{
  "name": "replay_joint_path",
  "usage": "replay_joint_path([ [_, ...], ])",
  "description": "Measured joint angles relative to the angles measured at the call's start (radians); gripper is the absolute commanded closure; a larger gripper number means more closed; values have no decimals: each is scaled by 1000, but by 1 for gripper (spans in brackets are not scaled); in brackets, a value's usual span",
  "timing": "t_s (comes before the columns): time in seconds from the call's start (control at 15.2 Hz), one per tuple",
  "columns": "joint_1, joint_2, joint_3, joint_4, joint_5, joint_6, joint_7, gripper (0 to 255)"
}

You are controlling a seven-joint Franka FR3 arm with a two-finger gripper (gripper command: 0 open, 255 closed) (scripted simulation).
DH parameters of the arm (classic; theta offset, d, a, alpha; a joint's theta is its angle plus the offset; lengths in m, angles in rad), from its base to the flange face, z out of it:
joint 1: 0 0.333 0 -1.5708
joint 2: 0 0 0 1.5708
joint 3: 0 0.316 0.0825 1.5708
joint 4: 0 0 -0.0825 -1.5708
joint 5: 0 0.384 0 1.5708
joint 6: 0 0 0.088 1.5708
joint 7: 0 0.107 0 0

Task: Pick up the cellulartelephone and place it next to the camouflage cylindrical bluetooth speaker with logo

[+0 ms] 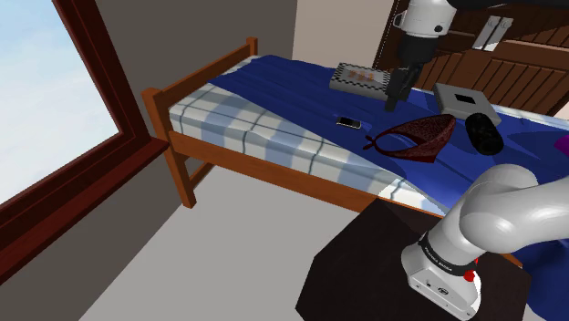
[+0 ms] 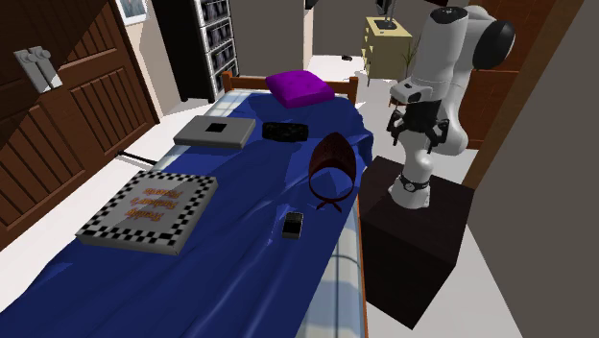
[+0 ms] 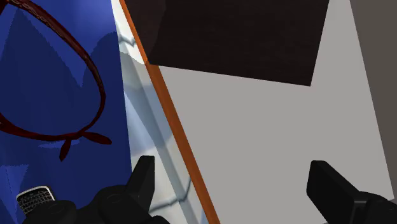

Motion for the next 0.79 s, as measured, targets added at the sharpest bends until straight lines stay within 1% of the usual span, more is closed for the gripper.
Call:
replay_joint_path([
  [0.13,-2,3,-8,-6,-6,10,-10,0],
  [0.26,-8,32,-33,-17,-23,54,-41,0],
  [0.59,-30,100,-114,-75,-74,195,-139,0],
  [0.79,-36,175,-160,-71,-93,276,-195,0],
])
